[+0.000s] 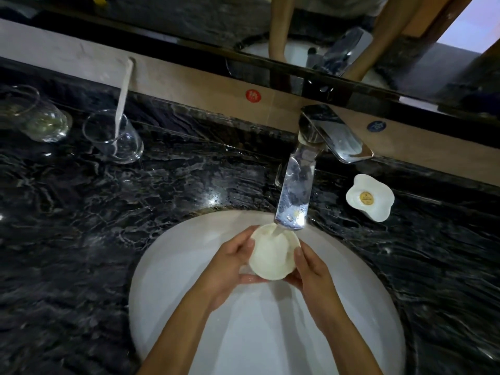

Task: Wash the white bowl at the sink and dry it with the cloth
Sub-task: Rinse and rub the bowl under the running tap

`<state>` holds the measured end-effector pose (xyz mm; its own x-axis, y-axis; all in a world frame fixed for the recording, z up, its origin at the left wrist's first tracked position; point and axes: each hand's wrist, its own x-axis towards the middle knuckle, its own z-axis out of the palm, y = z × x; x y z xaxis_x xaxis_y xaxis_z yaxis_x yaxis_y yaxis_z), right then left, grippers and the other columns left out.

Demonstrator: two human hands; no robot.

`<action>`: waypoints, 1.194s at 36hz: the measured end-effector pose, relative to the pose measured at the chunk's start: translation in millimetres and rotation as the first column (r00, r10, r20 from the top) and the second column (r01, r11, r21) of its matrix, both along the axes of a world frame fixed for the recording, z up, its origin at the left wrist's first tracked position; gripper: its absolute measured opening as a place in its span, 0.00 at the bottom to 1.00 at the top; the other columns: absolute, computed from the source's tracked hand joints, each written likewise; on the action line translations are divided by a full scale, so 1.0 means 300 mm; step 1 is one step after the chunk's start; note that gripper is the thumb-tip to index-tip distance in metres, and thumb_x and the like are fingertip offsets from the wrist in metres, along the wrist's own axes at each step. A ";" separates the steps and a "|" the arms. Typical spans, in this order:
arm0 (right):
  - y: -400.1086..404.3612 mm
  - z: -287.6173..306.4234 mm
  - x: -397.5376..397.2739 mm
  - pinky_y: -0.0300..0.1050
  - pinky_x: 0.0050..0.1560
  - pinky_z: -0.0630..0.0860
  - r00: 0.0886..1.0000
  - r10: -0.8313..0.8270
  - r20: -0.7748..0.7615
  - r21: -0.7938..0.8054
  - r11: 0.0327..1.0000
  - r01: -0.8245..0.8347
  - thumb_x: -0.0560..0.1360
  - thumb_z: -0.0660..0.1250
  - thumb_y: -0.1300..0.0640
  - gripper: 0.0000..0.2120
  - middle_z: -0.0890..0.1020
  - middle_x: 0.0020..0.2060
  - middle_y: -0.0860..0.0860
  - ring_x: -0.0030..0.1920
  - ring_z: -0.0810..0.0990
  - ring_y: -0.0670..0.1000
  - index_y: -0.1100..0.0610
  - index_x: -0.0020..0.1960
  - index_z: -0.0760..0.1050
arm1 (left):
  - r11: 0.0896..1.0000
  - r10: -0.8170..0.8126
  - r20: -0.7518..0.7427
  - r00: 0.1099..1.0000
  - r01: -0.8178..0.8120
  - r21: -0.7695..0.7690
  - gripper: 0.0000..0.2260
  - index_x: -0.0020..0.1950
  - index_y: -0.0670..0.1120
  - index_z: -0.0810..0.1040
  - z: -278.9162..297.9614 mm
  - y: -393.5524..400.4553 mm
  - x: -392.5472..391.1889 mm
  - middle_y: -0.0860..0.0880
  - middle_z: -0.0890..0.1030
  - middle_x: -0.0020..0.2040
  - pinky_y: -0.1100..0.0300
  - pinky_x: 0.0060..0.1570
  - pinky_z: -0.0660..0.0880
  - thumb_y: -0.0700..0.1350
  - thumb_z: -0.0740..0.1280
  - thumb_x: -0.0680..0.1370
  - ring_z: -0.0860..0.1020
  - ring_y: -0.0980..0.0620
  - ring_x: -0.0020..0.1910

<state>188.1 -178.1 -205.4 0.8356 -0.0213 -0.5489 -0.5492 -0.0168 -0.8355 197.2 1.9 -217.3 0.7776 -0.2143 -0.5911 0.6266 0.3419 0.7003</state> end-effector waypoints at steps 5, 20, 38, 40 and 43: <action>-0.015 0.012 -0.004 0.42 0.51 0.82 1.000 -0.024 0.009 -0.012 1.000 0.024 0.82 0.62 0.58 0.13 0.85 0.54 0.46 0.57 0.83 0.47 0.49 0.62 0.80 | 0.993 0.069 -0.039 0.997 -0.073 -0.098 0.15 0.68 0.52 0.78 -0.034 0.000 -0.027 0.44 0.79 0.68 0.34 0.57 0.79 0.41 0.60 0.84 0.78 0.39 0.66; 0.014 0.006 0.024 0.55 0.50 0.84 0.943 0.021 -0.332 0.239 0.969 0.063 0.83 0.59 0.61 0.11 0.86 0.52 0.62 0.51 0.86 0.61 0.65 0.60 0.77 | 0.991 0.045 -0.080 0.996 -0.034 0.128 0.13 0.66 0.55 0.78 -0.009 0.023 -0.002 0.49 0.83 0.61 0.54 0.49 0.78 0.50 0.63 0.82 0.81 0.48 0.57; 0.020 0.044 0.036 0.43 0.40 0.84 0.991 0.125 -0.052 -0.198 0.971 -0.133 0.82 0.63 0.56 0.08 0.82 0.49 0.49 0.45 0.85 0.49 0.52 0.59 0.78 | 0.993 0.104 -0.178 0.978 -0.093 0.067 0.14 0.63 0.45 0.80 -0.075 0.004 -0.037 0.41 0.84 0.59 0.42 0.53 0.82 0.38 0.57 0.85 0.83 0.40 0.57; 0.016 0.039 0.043 0.44 0.40 0.84 0.987 0.121 -0.108 -0.165 0.977 -0.137 0.83 0.61 0.56 0.10 0.83 0.50 0.53 0.47 0.85 0.53 0.57 0.60 0.78 | 0.992 0.125 -0.195 0.973 -0.118 0.049 0.12 0.63 0.43 0.80 -0.068 0.005 -0.033 0.41 0.85 0.57 0.42 0.54 0.81 0.42 0.60 0.84 0.83 0.39 0.56; 0.011 0.029 0.037 0.48 0.46 0.84 0.980 0.109 -0.170 -0.010 0.994 -0.112 0.84 0.58 0.58 0.12 0.85 0.52 0.58 0.50 0.86 0.56 0.59 0.60 0.79 | 0.988 0.142 -0.163 0.976 -0.128 0.091 0.12 0.64 0.46 0.80 -0.047 0.012 -0.026 0.44 0.86 0.57 0.47 0.52 0.81 0.45 0.63 0.83 0.83 0.42 0.55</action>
<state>199.4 -174.7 -196.6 0.7290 0.0541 -0.6823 -0.6760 -0.1000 -0.7301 189.4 5.4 -231.4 0.6843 -0.0614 -0.7266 0.6894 0.3791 0.6172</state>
